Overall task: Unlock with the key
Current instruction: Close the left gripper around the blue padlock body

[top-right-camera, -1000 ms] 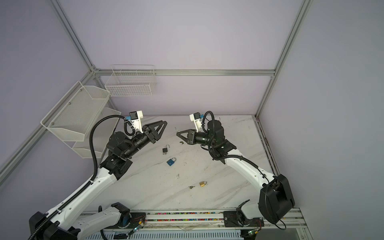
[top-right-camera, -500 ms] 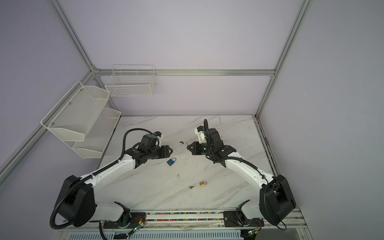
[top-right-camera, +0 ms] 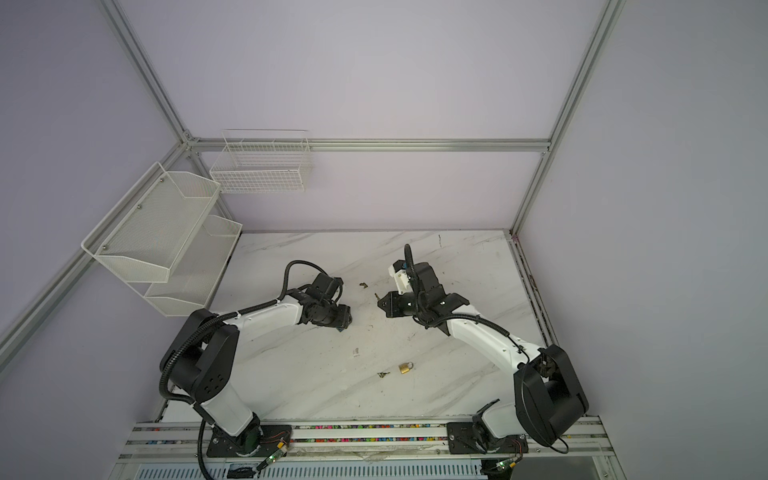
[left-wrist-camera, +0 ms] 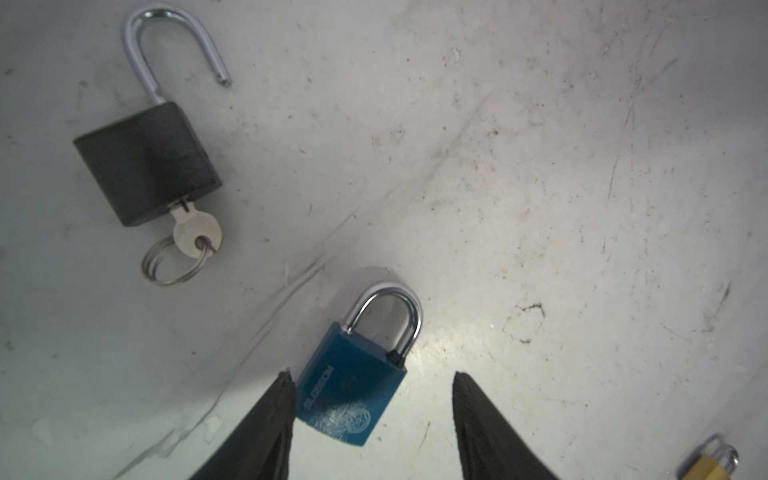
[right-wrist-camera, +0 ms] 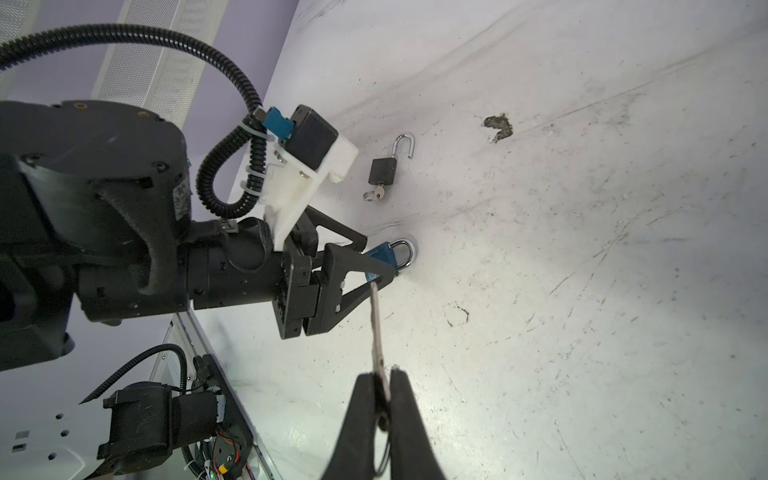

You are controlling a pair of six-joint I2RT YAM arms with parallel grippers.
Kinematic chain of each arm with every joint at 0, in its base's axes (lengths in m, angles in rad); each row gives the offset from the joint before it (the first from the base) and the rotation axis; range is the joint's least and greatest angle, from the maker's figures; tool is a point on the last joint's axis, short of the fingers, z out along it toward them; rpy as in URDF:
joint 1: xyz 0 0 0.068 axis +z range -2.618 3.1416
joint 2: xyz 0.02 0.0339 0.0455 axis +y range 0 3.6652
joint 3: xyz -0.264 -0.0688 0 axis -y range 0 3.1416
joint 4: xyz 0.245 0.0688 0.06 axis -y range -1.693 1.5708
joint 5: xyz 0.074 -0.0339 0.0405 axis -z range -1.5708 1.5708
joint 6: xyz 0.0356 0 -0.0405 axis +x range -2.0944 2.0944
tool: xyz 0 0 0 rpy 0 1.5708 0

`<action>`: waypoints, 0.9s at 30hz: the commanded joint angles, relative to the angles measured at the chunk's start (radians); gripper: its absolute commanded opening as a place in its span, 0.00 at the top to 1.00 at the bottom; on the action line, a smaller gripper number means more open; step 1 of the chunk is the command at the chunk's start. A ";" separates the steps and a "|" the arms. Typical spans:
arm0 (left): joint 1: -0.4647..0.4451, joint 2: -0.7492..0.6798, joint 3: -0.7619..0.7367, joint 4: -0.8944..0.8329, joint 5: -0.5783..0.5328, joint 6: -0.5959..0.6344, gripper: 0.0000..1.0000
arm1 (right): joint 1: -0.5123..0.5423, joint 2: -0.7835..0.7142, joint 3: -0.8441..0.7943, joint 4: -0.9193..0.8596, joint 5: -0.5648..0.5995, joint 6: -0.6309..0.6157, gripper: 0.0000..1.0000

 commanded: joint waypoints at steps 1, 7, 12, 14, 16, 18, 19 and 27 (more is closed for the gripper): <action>-0.014 0.011 0.092 0.002 -0.097 0.037 0.39 | -0.003 -0.019 0.007 -0.014 0.009 -0.036 1.00; -0.032 0.065 0.105 0.005 -0.072 0.046 0.38 | -0.003 -0.011 0.008 -0.015 0.010 -0.043 1.00; -0.054 0.069 0.099 0.004 -0.010 0.037 0.38 | -0.003 -0.007 0.006 -0.014 0.010 -0.049 1.00; -0.065 0.060 0.085 0.003 -0.027 0.018 0.38 | -0.003 -0.002 0.006 -0.016 0.008 -0.053 1.00; -0.078 0.059 0.083 -0.023 -0.060 -0.021 0.38 | -0.003 0.001 0.006 -0.016 0.007 -0.055 1.00; -0.095 0.065 0.085 -0.051 -0.088 -0.048 0.39 | -0.003 0.002 0.006 -0.017 0.005 -0.056 1.00; -0.105 0.066 0.088 -0.066 -0.118 -0.069 0.39 | -0.003 0.002 0.007 -0.016 0.004 -0.057 1.00; -0.169 0.127 0.158 -0.143 -0.248 -0.148 0.44 | -0.003 0.005 0.010 -0.024 0.003 -0.064 1.00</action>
